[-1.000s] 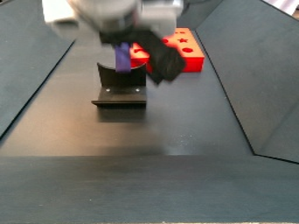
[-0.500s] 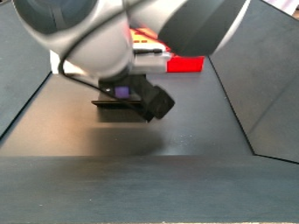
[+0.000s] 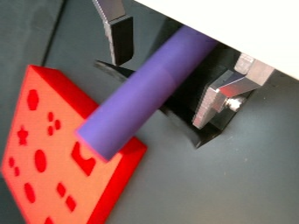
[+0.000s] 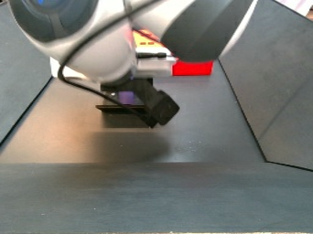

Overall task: Pick up the round object. Move up. Place the round object on the fixture. Regrasp the round object. Move to above the board. Insert the round object.
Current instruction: Regrasp the round object.

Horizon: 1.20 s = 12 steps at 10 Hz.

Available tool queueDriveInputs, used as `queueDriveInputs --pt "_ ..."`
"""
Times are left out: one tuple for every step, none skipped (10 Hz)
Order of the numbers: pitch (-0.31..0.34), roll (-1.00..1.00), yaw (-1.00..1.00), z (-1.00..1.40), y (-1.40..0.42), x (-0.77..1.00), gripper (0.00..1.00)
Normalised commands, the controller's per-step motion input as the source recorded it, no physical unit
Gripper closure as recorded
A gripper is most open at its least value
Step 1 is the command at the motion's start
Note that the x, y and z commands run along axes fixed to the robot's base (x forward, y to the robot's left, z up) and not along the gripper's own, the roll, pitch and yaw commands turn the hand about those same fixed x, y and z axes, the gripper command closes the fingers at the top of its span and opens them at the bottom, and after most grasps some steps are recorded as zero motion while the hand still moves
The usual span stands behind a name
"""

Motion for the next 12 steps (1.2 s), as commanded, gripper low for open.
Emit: queueDriveInputs --pt "0.025 0.01 0.03 1.00 0.00 -0.03 0.00" --pt "0.043 0.02 0.03 1.00 0.00 -0.03 0.00" --pt "0.057 0.02 0.02 1.00 0.01 -0.04 0.00" --pt "0.077 0.02 0.01 0.94 0.01 -0.04 0.00" --pt "0.079 0.01 0.00 0.76 0.01 -0.03 0.00" --pt "0.074 0.01 -0.02 0.51 0.01 -0.03 0.00" --pt "0.072 0.01 -0.03 0.39 0.01 -0.03 0.00" --pt "0.061 1.00 0.02 1.00 -0.96 -0.01 0.00" --pt "0.058 1.00 0.02 0.96 -1.00 -0.01 0.00" --pt "0.050 1.00 0.02 0.93 -1.00 -0.03 0.00" --pt "0.040 1.00 0.01 0.87 -1.00 -0.08 0.00" --pt "0.035 1.00 0.01 0.69 -0.89 -0.08 0.00"
